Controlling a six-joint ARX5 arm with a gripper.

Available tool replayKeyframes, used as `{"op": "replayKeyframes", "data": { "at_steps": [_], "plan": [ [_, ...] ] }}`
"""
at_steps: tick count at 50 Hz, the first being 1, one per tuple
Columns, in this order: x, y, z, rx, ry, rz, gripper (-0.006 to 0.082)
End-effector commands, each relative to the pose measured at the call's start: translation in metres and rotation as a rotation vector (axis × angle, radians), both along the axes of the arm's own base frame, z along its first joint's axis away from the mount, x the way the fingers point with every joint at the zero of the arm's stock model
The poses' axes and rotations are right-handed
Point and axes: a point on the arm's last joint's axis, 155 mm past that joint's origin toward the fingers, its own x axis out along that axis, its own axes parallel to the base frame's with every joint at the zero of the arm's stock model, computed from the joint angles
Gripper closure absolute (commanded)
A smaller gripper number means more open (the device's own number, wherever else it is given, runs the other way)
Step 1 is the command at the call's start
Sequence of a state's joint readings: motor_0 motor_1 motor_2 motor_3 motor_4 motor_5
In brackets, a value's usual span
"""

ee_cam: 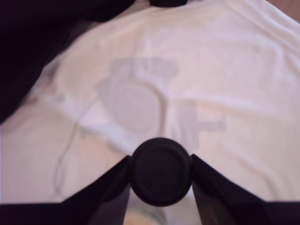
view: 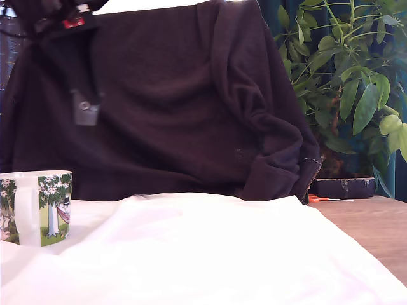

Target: Pick the grey coffee capsule and place it inside the green coffee cup

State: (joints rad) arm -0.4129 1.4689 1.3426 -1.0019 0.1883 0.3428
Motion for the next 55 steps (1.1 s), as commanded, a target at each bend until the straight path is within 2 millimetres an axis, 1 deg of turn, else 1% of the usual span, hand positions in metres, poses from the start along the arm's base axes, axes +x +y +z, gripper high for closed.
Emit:
{"op": "replayKeyframes", "data": {
  "at_steps": [1, 13, 24, 31, 46, 55],
  "plan": [
    [-0.002, 0.009, -0.008, 0.008, 0.045, 0.044, 0.0531],
    [-0.002, 0.039, -0.014, 0.01, 0.123, 0.183, 0.0531],
    [0.0, 0.055, -0.023, 0.012, 0.165, 0.24, 0.0531],
    [0.0, 0.055, -0.029, 0.007, 0.192, 0.25, 0.0531],
    [0.0, 0.054, -0.058, 0.041, 0.291, 0.258, 0.0531],
    [-0.002, 0.055, -0.066, 0.05, 0.331, 0.279, 0.053]
  ]
}}
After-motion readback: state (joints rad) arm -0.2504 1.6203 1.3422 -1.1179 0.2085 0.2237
